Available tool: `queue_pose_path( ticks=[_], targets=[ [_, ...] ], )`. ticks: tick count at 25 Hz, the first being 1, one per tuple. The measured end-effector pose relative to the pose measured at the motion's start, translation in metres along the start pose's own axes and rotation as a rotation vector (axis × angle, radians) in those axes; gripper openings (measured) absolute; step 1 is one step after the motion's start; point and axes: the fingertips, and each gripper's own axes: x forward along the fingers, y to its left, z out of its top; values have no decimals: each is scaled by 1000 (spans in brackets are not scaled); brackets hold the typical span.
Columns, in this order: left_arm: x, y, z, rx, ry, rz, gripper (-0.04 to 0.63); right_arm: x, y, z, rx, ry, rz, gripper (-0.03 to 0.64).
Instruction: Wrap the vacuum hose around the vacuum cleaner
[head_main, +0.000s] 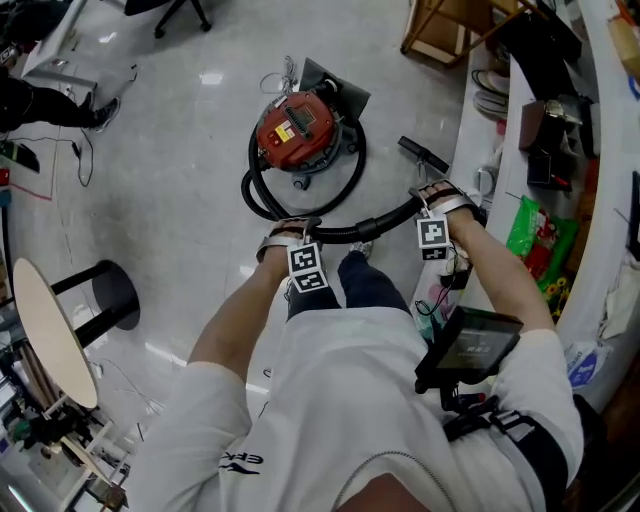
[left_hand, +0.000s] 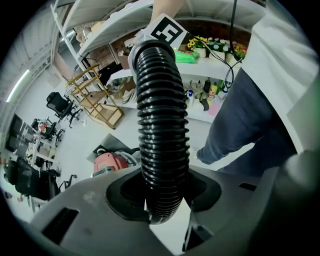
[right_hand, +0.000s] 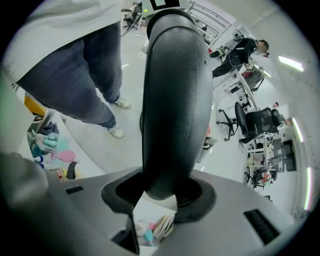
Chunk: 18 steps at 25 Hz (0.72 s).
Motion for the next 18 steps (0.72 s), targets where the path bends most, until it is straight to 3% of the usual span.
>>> queue_pose_path(
  ticks=[7,18],
  targets=[
    [15,13,23,-62,-12,-21,164,11,-31,-30,-80,12,-4,161],
    [47,37,51,-77,-113,-103,147,44,-98,-57,-160,48,-30,158]
  ],
)
